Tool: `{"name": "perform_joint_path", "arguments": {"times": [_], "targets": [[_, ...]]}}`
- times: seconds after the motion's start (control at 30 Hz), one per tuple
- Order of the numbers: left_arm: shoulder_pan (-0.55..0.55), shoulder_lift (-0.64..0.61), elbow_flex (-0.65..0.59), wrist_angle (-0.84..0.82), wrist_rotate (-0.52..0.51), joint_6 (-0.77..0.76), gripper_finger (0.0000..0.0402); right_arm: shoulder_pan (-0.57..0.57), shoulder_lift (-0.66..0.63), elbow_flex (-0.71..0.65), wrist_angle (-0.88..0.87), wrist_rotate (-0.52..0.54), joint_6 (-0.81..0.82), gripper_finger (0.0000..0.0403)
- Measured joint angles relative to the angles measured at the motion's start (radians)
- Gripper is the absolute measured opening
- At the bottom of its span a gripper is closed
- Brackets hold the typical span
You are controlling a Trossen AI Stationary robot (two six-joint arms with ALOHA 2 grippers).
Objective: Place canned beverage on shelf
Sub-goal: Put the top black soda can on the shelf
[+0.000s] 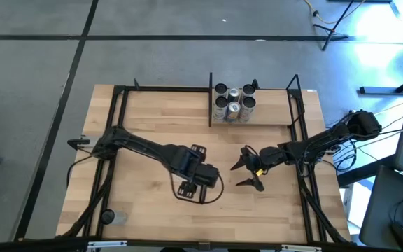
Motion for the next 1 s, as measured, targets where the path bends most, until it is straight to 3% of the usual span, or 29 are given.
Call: {"name": "perform_joint_path", "arguments": {"times": [0.13, 0.3, 0.4, 0.53, 0.67, 1.0], "targets": [[-0.036, -0.043, -0.034, -0.06, -0.032, -0.178, 0.0351, 0.0, 0.0, 0.0, 0.031, 0.0, -0.037, 0.0317], [-0.141, -0.097, -0.167, -0.074, -0.217, -0.398, 0.035, 0.0, 0.0, 0.0, 0.089, 0.034, -0.075, 0.0317], [-0.217, -0.133, -0.295, 0.002, -0.303, -0.537, 0.035, 0.0, 0.02, 0.0, 0.154, 0.048, -0.093, 0.0317], [-0.313, -0.16, -0.501, 0.216, -0.447, -0.679, 0.035, 0.0, 0.094, 0.011, 0.26, 0.046, -0.107, 0.0317], [-0.363, -0.163, -0.69, 0.482, -0.59, -0.758, 0.035, 0.001, 0.199, 0.076, 0.283, 0.108, -0.145, 0.0317], [-0.371, -0.162, -1.026, 1.165, -0.57, -0.764, 0.035, 0.0, 0.397, 0.218, 0.271, 0.39, -0.178, 0.0317]]}}
